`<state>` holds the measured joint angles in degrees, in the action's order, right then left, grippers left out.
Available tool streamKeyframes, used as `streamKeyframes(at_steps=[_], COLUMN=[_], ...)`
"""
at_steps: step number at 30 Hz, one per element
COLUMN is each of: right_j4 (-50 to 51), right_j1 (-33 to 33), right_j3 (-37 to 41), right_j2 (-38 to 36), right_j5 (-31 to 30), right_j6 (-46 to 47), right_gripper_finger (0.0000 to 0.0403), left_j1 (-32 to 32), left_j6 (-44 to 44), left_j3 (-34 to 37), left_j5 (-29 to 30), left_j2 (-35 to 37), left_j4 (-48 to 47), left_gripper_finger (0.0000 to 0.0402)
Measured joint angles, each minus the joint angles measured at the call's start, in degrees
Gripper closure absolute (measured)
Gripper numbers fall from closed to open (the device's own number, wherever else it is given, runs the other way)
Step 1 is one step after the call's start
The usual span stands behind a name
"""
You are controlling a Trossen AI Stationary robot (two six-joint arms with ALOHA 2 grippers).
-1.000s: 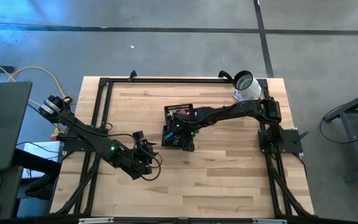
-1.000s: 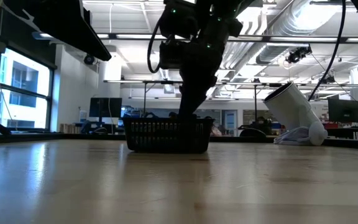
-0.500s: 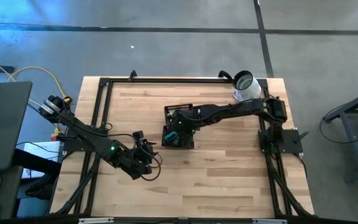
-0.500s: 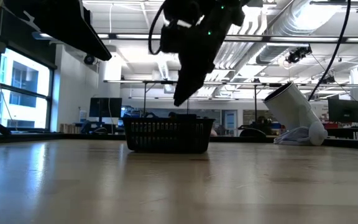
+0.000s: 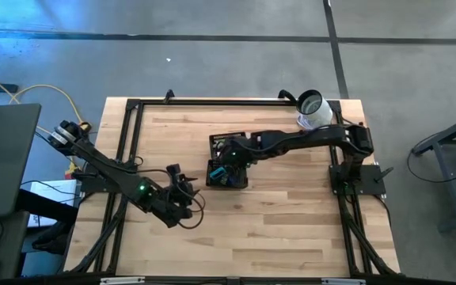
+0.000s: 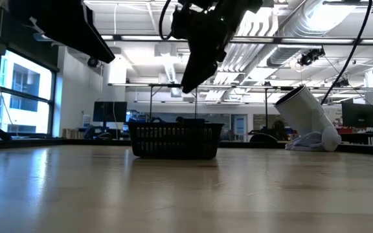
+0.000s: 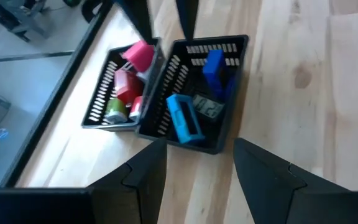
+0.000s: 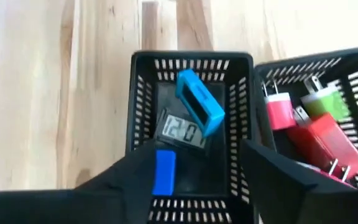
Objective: Pick & Place Office items
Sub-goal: Return to Home Position
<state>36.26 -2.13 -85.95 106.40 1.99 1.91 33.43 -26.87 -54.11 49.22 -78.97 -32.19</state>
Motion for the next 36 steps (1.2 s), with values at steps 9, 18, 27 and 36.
streamKeyframes(at_steps=[9, 18, 27, 36], right_j4=[0.2, 0.8, 1.2, 1.6], right_j1=[0.7, 0.9, 3.4, 8.0], right_j3=[0.0, 0.0, -0.1, -0.1], right_j2=[-3.0, -7.0, -12.6, -20.3], right_j5=[-0.2, 1.2, -2.4, -10.4], right_j6=[0.0, 0.5, 0.8, -0.3], right_gripper_finger=[0.0358, 0.04, 0.04, 0.0401], left_j1=[0.8, 2.8, 5.5, 9.2], left_j6=[-0.2, -0.2, -1.1, -1.0], left_j3=[0.0, 0.0, 0.0, 0.0], left_j5=[3.6, 3.7, 5.0, 8.6], left_j2=[6.9, 15.0, 20.5, 23.2], left_j4=[-2.4, -4.2, -6.6, -9.1], left_gripper_finger=[0.0226, 0.0267, 0.0364, 0.04])
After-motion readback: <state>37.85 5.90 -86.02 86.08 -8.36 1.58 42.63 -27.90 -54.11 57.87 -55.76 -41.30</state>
